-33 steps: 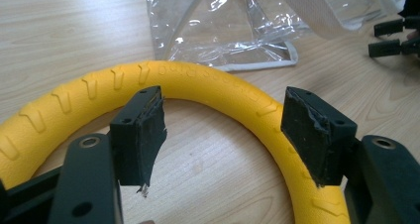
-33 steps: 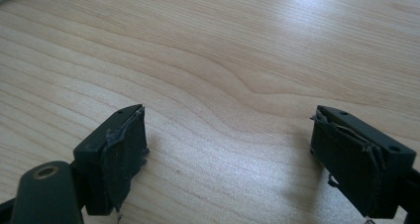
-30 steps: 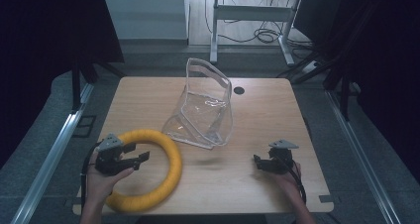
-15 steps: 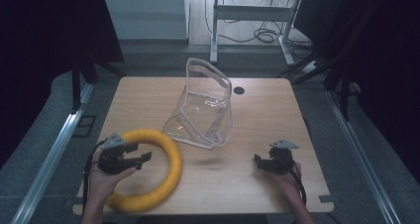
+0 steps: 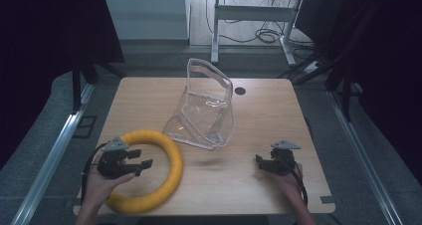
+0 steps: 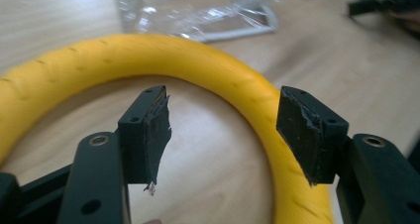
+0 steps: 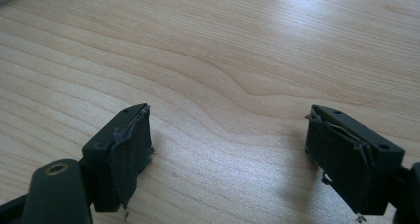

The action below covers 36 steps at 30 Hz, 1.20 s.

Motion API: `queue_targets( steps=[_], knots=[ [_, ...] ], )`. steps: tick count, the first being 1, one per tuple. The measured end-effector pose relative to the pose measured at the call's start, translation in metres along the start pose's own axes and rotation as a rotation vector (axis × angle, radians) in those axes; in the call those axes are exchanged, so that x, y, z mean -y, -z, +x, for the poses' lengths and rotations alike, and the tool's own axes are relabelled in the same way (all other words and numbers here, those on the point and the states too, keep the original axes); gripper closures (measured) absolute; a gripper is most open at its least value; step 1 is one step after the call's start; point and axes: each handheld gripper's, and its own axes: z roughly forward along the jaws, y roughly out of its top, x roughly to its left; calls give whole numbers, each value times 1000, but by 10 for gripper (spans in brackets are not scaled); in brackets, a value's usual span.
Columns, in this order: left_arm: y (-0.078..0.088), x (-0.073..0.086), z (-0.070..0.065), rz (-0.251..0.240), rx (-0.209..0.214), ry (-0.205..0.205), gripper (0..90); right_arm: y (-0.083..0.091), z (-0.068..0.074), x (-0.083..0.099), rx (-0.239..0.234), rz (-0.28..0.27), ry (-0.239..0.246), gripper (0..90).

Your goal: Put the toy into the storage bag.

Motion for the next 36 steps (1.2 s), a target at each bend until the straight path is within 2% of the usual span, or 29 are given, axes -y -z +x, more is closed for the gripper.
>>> queue_targets(
  steps=[4, 8, 10, 12, 23, 25, 29, 36],
  knots=[
    [0, 5, -7, 66, 41, -33, 375, 0, 0, 0, 5, 0, -4, 184],
    [-4, 8, -16, 135, 58, -80, 366, 0, 0, 0, 9, -2, -9, 185],
    [-7, 9, -21, 171, 39, -111, 344, 0, 0, 0, 9, -1, -10, 186],
    [-10, 10, -26, 213, 41, -141, 335, 0, 0, 0, 10, -2, -10, 186],
    [-28, 15, -50, 361, 98, -205, 299, 0, 0, 0, 9, -2, -9, 188],
    [-32, 18, -54, 396, 96, -213, 298, 0, 0, 0, 9, -2, -9, 188],
    [-39, 23, -59, 460, 66, -221, 310, 0, 0, 0, 10, -2, -10, 190],
    [-51, 29, -60, 519, 24, -217, 368, 0, 0, 0, 10, -2, -10, 190]
  ],
)
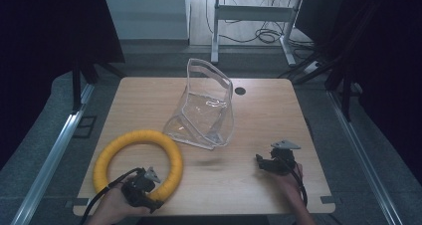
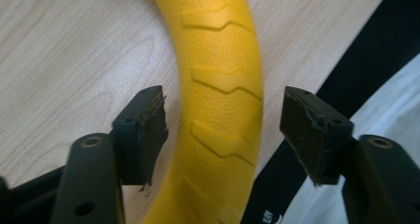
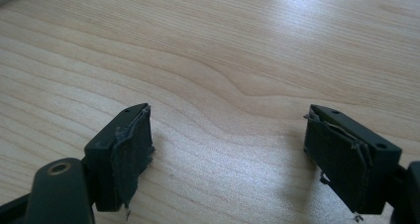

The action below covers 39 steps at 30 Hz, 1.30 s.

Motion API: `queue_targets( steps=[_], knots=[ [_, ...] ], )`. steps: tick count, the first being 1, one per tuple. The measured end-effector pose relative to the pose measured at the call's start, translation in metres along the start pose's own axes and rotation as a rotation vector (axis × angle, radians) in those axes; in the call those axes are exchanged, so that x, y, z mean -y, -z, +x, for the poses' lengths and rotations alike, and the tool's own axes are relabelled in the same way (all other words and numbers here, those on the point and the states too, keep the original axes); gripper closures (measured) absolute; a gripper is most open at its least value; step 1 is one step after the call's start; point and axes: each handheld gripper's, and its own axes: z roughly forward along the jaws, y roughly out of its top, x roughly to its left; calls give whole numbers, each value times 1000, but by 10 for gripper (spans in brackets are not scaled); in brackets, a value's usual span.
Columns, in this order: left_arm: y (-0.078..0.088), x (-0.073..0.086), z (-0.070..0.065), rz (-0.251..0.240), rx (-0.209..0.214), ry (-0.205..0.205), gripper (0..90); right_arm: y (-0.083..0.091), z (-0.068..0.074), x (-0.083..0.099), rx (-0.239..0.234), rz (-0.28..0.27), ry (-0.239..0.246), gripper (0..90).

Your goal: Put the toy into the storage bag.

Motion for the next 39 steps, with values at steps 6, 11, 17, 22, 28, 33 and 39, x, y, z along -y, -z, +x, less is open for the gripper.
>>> queue_targets(
  steps=[6, 11, 17, 22, 28, 33, 39],
  knots=[
    [-11, -5, -5, 37, -29, -11, 431, 0, 0, 0, 0, 0, 0, 190],
    [-15, -8, -6, 36, -55, 4, 465, 0, 0, 0, 2, 1, 0, 192],
    [-15, -3, -4, -8, -37, 3, 501, 0, 0, 0, 3, 0, -1, 194],
    [-4, 1, 0, -94, -9, 23, 502, 0, 0, 0, 4, 1, -1, 196],
    [27, 5, 6, -257, 34, 65, 504, 0, 0, 0, 7, 2, -4, 198],
    [46, 10, 13, -363, 54, 96, 506, 0, 0, 0, 7, 1, -6, 200],
    [61, 15, 18, -464, 58, 131, 507, 0, 0, 0, 8, 1, -6, 201]
  ],
)
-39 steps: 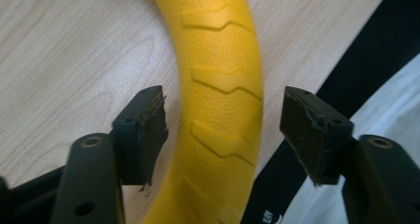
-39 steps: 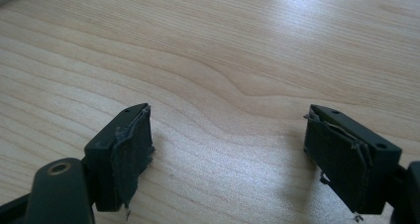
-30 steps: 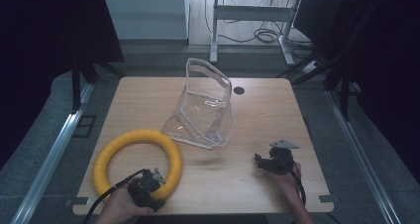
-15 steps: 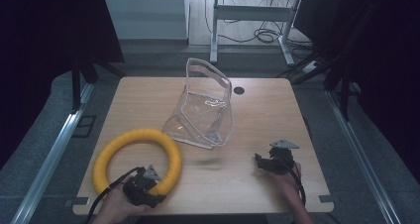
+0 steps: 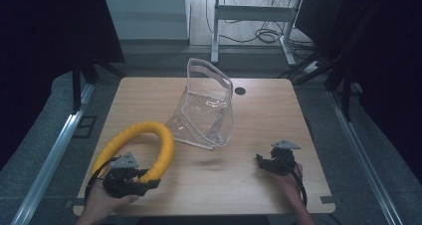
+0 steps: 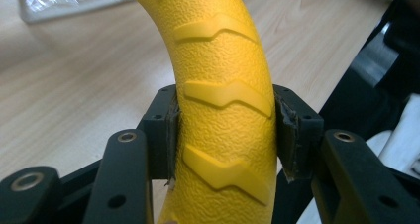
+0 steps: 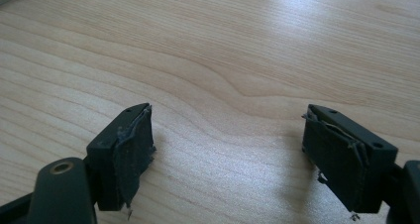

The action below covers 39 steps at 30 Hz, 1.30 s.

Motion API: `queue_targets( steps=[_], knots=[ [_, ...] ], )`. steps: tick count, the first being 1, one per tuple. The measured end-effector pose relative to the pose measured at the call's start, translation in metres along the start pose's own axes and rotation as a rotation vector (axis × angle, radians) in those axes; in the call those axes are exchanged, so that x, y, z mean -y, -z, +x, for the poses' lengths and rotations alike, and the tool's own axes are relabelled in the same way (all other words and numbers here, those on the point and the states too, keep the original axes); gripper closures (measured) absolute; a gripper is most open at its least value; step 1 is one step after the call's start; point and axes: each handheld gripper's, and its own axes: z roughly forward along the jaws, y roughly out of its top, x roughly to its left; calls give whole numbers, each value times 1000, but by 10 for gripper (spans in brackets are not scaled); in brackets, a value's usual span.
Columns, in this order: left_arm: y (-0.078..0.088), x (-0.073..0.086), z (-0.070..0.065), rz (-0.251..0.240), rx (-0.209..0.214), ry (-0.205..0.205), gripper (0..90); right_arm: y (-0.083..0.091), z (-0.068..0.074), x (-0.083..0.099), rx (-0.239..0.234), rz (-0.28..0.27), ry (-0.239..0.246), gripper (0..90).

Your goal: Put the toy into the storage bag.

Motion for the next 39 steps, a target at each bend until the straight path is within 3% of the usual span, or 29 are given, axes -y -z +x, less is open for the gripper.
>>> queue_targets(
  steps=[6, 17, 25, 32, 39],
  knots=[
    [11, -3, 2, -74, -22, 25, 508, 0, 0, 0, 1, 0, -1, 202],
    [35, -6, 17, -219, 4, 92, 509, 0, 0, 0, 1, -1, -3, 203],
    [58, -10, 28, -349, -32, 122, 510, 0, 0, 0, 4, -2, -4, 204],
    [71, -19, 33, -459, -18, 128, 510, -1, 0, 0, 6, -1, -5, 204],
    [78, -33, 26, -551, -42, 104, 509, -1, 0, 0, 5, -2, -7, 204]
  ],
)
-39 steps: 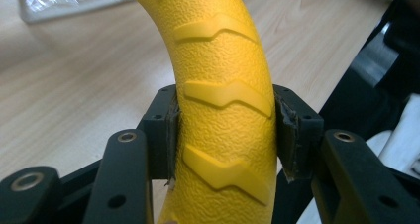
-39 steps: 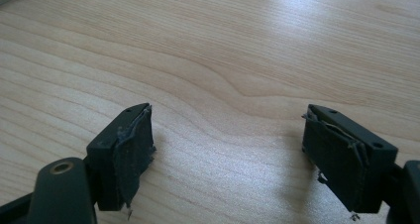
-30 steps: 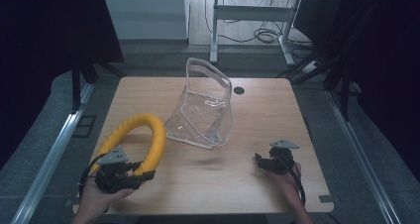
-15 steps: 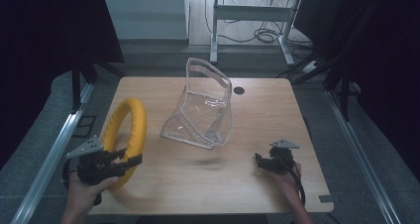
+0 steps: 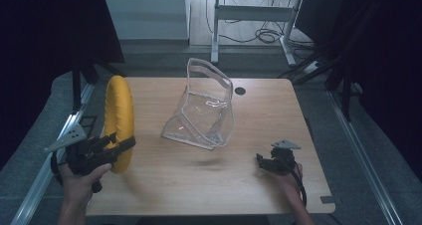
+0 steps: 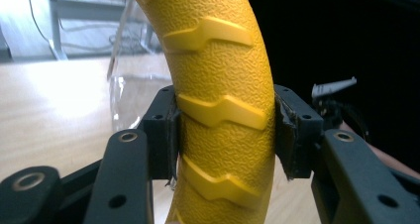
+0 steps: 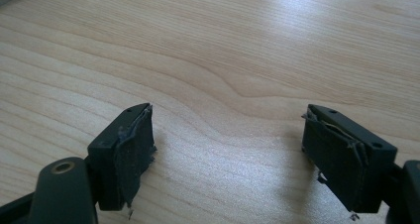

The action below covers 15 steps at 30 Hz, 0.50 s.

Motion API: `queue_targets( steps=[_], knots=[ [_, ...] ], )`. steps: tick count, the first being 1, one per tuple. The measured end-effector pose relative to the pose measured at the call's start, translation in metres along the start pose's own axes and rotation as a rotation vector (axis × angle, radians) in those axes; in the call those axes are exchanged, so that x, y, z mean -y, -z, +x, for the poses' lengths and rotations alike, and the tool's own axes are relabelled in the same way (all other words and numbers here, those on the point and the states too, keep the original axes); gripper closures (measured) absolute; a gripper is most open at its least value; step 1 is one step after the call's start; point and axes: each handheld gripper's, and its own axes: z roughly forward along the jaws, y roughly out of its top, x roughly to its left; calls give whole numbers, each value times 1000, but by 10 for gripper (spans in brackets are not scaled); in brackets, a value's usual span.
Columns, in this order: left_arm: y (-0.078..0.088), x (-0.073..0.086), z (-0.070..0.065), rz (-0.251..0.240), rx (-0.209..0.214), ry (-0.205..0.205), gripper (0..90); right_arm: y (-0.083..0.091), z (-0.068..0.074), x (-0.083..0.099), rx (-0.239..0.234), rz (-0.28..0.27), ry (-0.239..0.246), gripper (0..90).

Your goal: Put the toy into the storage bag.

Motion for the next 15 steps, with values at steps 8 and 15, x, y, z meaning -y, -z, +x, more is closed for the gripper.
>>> queue_targets(
  steps=[8, 15],
  knots=[
    [-10, -11, -10, -66, 57, -9, 509, 0, 0, 0, -1, -2, -1, 204],
    [-18, -16, -12, -87, 91, 21, 509, 0, 0, 0, 0, -3, 1, 205]
  ],
)
